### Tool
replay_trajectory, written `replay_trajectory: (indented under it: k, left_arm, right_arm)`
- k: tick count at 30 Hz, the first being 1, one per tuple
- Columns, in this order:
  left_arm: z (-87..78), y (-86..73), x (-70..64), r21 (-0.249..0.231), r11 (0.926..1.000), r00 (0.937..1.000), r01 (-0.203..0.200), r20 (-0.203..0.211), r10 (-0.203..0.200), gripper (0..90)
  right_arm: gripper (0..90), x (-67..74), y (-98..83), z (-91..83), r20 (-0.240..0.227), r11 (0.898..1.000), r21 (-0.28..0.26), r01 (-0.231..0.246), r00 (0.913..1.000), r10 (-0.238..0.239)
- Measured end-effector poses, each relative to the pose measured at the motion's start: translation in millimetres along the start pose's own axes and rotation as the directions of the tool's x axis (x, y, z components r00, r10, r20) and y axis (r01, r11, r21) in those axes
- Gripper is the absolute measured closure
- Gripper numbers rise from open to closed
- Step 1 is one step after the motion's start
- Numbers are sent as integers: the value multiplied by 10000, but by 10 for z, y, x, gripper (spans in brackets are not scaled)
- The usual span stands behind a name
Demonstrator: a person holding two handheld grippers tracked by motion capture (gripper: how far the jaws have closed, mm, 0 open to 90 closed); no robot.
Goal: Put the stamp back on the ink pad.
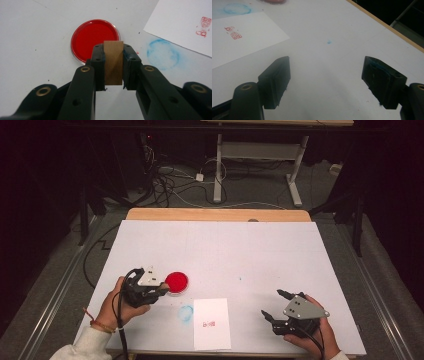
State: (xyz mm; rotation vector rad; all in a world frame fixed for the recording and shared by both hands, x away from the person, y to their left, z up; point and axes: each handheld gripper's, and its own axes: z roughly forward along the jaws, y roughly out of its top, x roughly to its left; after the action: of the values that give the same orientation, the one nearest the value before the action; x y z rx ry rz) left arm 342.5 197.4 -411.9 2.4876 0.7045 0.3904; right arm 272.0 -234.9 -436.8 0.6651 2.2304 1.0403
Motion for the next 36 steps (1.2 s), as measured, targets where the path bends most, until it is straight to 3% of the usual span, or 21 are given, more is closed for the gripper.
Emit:
replay_trajectory:
  k: [5, 9, 14, 18, 20, 22, 24, 27, 31, 33, 34, 36]
  left_arm:
    - [188, 164, 135, 1047, 9945, 9966, -63, 827, -23, 729]
    - [324, 279, 183, 1640, 9860, 9941, -317, 1075, 141, 728]
    - [424, 369, 244, 1959, 9801, 9931, -335, 1166, 106, 715]
    - [454, 397, 268, 1905, 9808, 9934, -415, 1132, 201, 725]
    - [456, 405, 270, 1774, 9833, 9958, -401, 877, 248, 734]
    - [464, 409, 275, 1650, 9857, 9933, -350, 1141, 161, 735]
    - [480, 426, 260, 1693, 9845, 9958, -463, 853, 321, 735]
    - [500, 435, 251, 1637, 9854, 9946, -462, 990, 302, 734]
    - [501, 417, 267, 1555, 9876, 9950, -212, 1000, 56, 731]
    - [495, 407, 265, 1503, 9886, 9959, -43, 897, -93, 656]
    - [487, 403, 264, 1444, 9895, 9954, -41, 958, -99, 672]
    - [461, 397, 256, 1263, 9920, 9974, 63, 704, -153, 643]
  right_arm:
    - [236, 10, -14, 23, -73, 9999, 128, 22, 10000, -21]
    - [237, 2, -30, 16, -68, 9999, 171, -21, 10000, 22]
    - [239, 7, -39, 2, -90, 9998, 184, -17, 10000, 19]
    - [242, 7, -44, -5, -83, 9998, 193, -22, 10000, 24]
    - [242, 6, -46, -5, -97, 9998, 215, -44, 9999, 46]
    - [242, 8, -48, 0, -146, 9997, 249, -20, 9999, 23]
    - [242, 17, -45, 4, -149, 9996, 276, -29, 9999, 33]
    - [242, 19, -43, 4, -161, 9996, 275, -16, 9999, 21]
    - [242, 14, -45, 4, -144, 9996, 272, -37, 9999, 41]
    - [241, 15, -45, 4, -158, 9996, 276, 8, 9999, -4]
    - [241, 15, -45, 3, -140, 9996, 274, -1, 9999, 5]
    - [241, 11, -46, 0, -140, 9997, 241, -4, 9999, 7]
